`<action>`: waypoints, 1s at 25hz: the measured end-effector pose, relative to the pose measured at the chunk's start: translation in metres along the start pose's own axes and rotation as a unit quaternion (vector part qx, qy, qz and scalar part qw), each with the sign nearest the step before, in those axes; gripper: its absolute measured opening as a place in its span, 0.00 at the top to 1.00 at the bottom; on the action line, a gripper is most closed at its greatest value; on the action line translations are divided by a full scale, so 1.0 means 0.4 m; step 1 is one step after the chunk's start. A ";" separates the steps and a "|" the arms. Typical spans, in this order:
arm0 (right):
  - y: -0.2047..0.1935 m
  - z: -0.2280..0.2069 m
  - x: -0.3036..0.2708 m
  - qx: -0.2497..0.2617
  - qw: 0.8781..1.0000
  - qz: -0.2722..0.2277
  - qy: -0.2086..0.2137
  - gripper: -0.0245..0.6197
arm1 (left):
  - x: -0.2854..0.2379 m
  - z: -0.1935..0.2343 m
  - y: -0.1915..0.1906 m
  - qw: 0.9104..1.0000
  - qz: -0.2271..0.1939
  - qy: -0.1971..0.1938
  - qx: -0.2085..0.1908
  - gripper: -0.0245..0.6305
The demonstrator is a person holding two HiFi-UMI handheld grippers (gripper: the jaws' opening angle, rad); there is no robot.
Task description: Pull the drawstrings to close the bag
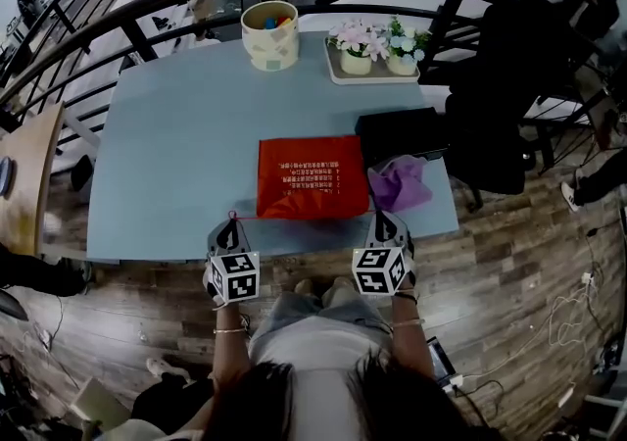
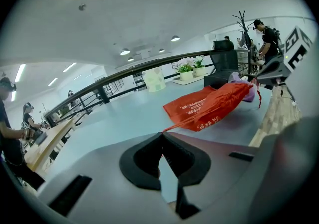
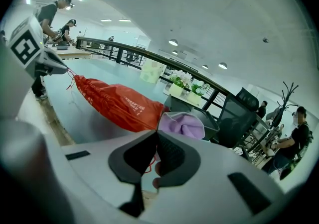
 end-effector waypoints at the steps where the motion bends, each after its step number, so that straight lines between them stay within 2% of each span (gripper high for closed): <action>1: 0.000 -0.005 -0.002 0.002 1.000 0.000 0.002 0.92 | 0.000 -0.003 0.002 1.000 0.001 0.002 0.001 0.94; 7: -0.010 -0.031 -0.018 0.014 1.000 -0.001 0.010 0.92 | 0.001 -0.017 -0.003 1.000 0.011 0.020 0.015 0.94; 14: -0.020 -0.080 -0.032 0.001 1.000 -0.005 0.018 0.92 | 0.006 -0.010 -0.006 0.998 0.016 0.041 0.038 0.94; 25: -0.050 -0.111 -0.055 0.002 1.000 0.003 0.010 0.92 | 0.002 -0.011 -0.027 0.996 0.033 0.063 0.053 0.94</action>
Point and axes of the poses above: the fingertips, and each gripper's own axes: x backward along the fingers, z to its left, y out of its top, the point moved 8 cm from there along x, backward along the fingers, and after that the axes turned 5 degrees about x, right-handed, at the moved point
